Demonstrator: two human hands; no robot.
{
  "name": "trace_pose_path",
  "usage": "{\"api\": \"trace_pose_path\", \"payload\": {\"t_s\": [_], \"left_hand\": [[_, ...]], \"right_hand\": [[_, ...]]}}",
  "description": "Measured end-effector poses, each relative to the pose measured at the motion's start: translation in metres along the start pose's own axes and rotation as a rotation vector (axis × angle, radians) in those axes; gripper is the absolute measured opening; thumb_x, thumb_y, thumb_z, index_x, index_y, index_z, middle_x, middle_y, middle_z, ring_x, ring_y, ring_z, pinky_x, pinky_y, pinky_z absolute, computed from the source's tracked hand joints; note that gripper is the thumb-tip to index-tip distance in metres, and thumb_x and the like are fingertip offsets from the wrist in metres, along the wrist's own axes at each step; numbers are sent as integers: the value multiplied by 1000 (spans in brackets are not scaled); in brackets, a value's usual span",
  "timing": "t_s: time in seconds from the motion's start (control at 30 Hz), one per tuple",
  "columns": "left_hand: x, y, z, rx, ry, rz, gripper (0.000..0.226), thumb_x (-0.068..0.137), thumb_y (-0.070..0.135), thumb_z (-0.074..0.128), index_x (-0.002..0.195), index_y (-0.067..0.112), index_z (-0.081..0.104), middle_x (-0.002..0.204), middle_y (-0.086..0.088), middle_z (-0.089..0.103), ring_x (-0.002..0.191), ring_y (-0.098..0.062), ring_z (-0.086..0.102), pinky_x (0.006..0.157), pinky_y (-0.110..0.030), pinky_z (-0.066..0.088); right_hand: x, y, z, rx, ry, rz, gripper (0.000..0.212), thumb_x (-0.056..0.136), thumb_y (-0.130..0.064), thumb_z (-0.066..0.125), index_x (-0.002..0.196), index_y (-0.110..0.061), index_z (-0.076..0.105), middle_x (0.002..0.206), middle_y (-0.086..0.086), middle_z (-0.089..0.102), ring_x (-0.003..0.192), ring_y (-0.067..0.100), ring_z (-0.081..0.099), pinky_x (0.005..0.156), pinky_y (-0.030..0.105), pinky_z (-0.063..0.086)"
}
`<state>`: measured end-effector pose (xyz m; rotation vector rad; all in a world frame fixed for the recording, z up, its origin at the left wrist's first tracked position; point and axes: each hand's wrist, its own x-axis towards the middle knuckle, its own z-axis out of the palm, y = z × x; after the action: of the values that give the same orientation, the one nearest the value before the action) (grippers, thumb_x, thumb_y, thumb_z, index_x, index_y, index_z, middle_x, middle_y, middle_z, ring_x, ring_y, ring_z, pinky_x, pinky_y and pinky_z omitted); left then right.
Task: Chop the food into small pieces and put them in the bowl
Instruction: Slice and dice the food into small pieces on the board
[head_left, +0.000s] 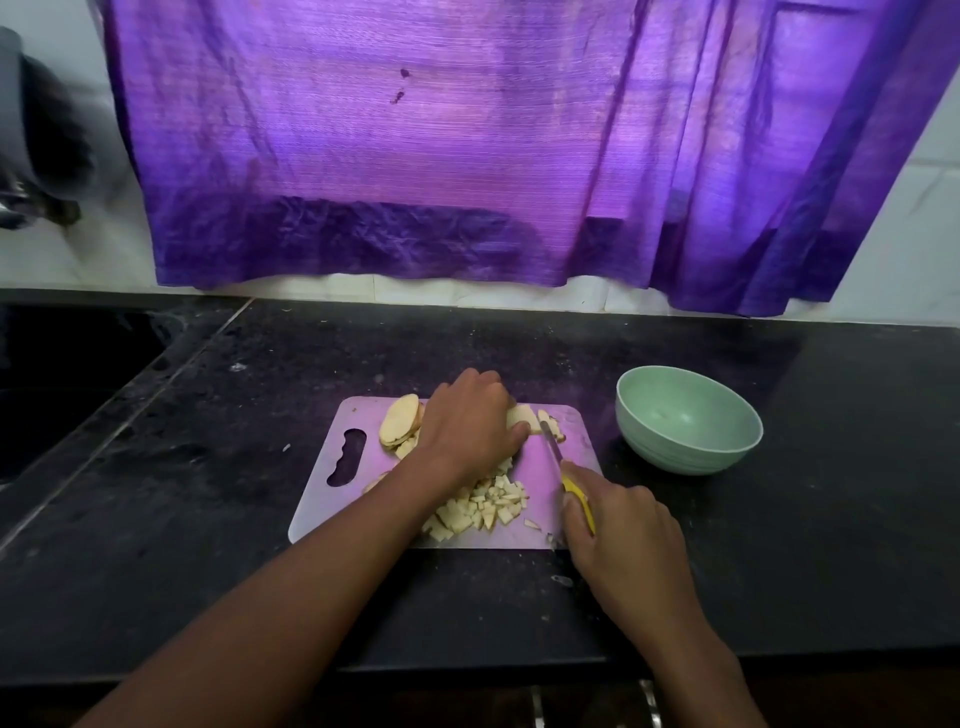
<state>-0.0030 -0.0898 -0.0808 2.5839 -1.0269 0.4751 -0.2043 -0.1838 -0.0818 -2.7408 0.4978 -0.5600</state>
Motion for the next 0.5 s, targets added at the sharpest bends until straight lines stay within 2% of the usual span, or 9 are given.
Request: {"api": "trace_pose_path", "payload": {"t_s": [0.1, 0.17, 0.23, 0.37, 0.5], "left_hand": [[1, -4, 0, -59, -24, 20, 48, 95, 58, 69, 129, 25, 77, 116, 7, 67, 104, -14, 56, 82, -36, 47], [2, -5, 1, -80, -29, 11, 48, 92, 59, 71, 126, 26, 77, 114, 9, 68, 104, -13, 57, 80, -36, 48], [3, -7, 4, -101, -34, -25, 48, 90, 62, 73, 121, 26, 78, 110, 10, 69, 101, -13, 59, 77, -36, 52], [6, -9, 10, -125, -47, -53, 49, 87, 66, 72, 116, 27, 77, 106, 11, 68, 96, -12, 60, 72, -36, 55], [8, -11, 14, -141, -54, -57, 51, 86, 67, 72, 116, 26, 76, 107, 11, 68, 96, -11, 59, 73, -36, 56]], "right_hand": [[1, -2, -1, 27, 32, -11, 46, 103, -40, 46, 149, -39, 49, 85, 5, 67, 76, 29, 61, 66, 39, 47], [5, -5, -2, 6, 49, -22, 47, 103, -38, 46, 150, -38, 48, 82, 4, 65, 70, 25, 54, 62, 38, 40], [12, -9, 0, -52, 41, -32, 47, 104, -38, 41, 151, -40, 44, 85, 5, 65, 74, 28, 57, 63, 37, 36], [27, -12, 6, -114, -4, -43, 46, 105, -38, 38, 151, -39, 42, 98, 8, 68, 90, 32, 64, 67, 39, 37], [29, -13, 6, -153, -8, -45, 46, 105, -38, 39, 151, -39, 43, 100, 9, 69, 92, 32, 65, 66, 38, 35]]}}
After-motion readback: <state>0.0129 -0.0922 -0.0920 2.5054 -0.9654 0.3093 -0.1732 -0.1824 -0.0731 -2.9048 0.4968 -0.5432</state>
